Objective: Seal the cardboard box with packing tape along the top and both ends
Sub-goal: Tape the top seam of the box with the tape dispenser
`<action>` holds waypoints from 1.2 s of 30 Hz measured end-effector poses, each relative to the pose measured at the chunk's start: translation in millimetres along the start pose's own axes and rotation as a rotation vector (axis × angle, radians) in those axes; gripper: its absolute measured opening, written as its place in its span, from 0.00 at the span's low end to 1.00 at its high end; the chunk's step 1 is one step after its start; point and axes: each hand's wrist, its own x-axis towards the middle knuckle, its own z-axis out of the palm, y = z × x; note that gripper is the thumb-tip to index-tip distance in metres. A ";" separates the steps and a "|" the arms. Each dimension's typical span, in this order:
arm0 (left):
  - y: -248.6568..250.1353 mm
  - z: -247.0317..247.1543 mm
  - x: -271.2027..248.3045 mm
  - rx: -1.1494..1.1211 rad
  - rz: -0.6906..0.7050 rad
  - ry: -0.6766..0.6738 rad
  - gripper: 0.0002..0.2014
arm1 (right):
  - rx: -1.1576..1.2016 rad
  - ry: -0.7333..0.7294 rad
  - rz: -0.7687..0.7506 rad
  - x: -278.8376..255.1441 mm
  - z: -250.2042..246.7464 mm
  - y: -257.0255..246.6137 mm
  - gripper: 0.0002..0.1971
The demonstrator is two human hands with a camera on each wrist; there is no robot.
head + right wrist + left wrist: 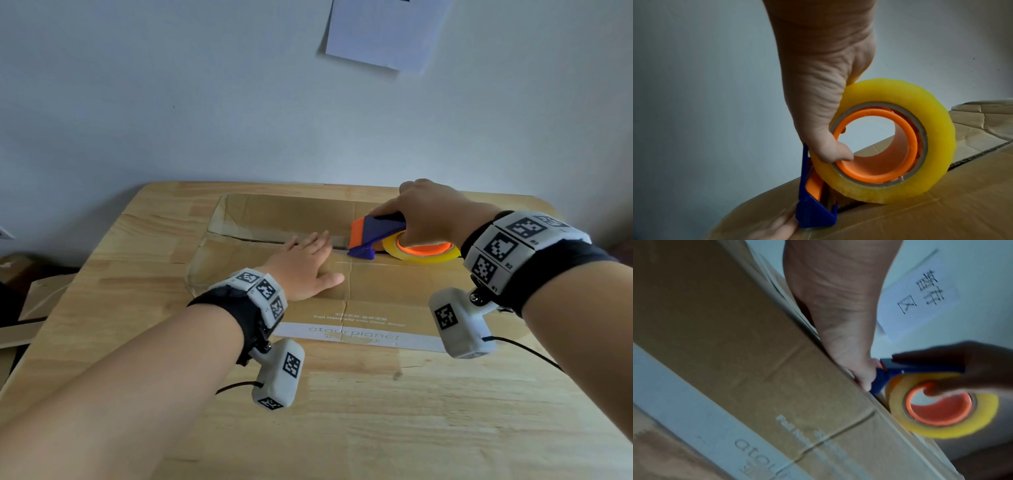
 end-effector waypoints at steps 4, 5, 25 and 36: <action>10.2 3.1 10.3 -0.056 0.008 0.001 0.42 | 0.041 -0.016 0.027 -0.8 -2.9 5.1 0.28; 7.4 2.1 11.0 -0.049 0.006 -0.004 0.42 | 0.071 -0.010 0.040 -1.3 -4.2 7.8 0.28; -22.6 1.9 12.2 -0.027 -0.119 0.078 0.43 | 0.103 0.083 -0.001 13.2 -19.5 -9.2 0.23; -20.7 -3.1 11.6 -0.005 -0.117 0.020 0.42 | 0.087 0.025 0.100 -3.6 -11.2 17.2 0.24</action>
